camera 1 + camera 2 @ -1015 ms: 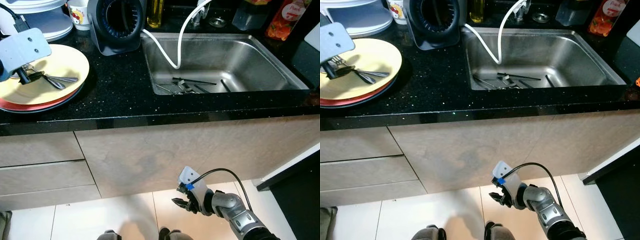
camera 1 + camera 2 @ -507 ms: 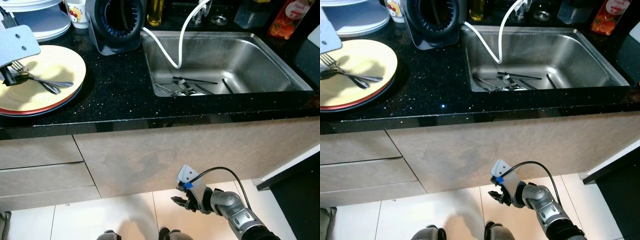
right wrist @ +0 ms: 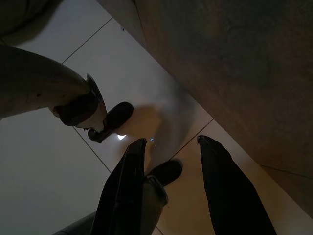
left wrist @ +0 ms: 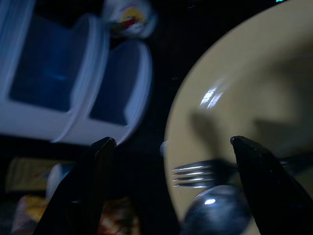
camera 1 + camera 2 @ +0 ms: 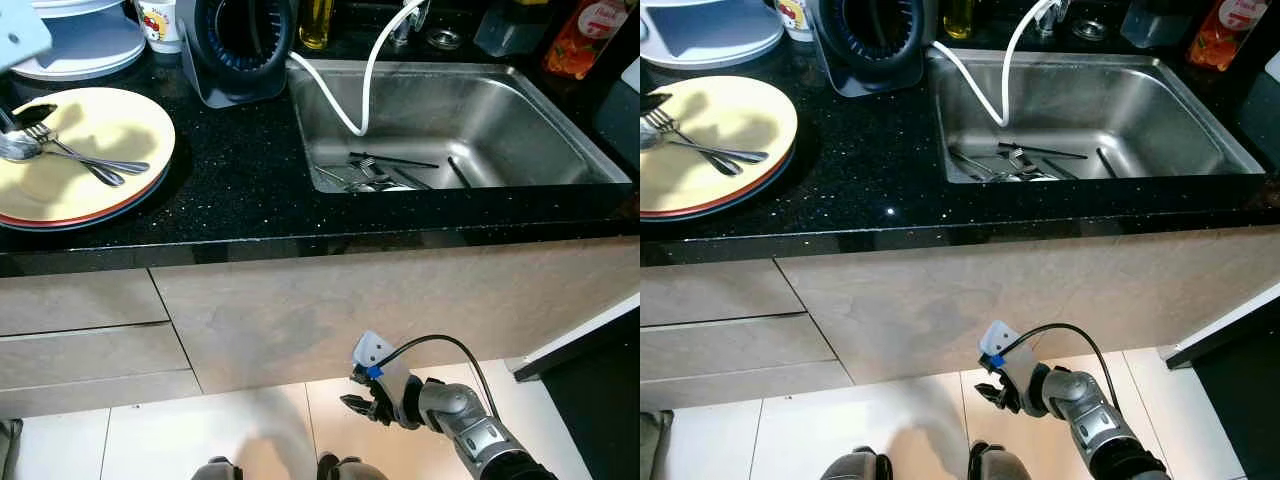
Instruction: Kitchen organization
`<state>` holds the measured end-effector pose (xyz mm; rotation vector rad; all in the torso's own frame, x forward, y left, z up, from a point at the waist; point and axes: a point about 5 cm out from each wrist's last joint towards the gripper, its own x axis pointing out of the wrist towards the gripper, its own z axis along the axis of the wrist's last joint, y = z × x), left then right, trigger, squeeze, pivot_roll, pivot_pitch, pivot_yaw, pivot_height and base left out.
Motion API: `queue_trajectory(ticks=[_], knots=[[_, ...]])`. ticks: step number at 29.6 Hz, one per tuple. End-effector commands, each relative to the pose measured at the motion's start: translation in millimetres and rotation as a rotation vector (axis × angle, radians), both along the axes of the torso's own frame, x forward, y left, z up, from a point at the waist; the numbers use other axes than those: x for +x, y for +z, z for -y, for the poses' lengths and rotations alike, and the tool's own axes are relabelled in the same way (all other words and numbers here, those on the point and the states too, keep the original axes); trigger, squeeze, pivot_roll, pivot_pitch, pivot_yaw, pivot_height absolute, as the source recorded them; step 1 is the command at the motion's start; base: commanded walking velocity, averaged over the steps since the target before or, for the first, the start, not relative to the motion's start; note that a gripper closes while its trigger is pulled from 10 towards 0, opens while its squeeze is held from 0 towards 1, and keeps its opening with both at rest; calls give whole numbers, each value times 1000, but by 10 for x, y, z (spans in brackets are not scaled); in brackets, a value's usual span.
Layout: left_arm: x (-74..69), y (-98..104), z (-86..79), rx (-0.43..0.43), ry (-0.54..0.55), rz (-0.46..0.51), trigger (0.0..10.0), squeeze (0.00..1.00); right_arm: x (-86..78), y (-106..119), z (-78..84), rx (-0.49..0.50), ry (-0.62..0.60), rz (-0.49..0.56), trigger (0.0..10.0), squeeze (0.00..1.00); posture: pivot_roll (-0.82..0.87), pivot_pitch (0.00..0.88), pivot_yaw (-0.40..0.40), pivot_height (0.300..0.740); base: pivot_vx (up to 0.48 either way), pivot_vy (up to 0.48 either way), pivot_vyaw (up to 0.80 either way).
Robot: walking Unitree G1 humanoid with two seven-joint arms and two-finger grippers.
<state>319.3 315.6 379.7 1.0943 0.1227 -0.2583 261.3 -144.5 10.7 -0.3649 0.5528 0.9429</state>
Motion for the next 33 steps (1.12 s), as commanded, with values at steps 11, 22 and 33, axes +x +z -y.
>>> queue_trajectory(ticks=[11, 22, 33], knots=[[-192, -265, -101, 28, 25, -249, 10000, 0, -27, -50, 33, -21, -8, -16, 10000, 0, 75, 179, -58, 740, 0, 0, 0], [-198, -251, -171, 78, 86, -205, 10000, 0, -35, -61, 31, -27, -7, -16, 10000, 0, 75, 186, -59, 740, 0, 0, 0], [-44, -419, -262, 36, 126, -166, 10000, 0, -53, -59, 63, -31, -14, -13, 10000, 0, 61, 193, -59, 740, 0, 0, 0]])
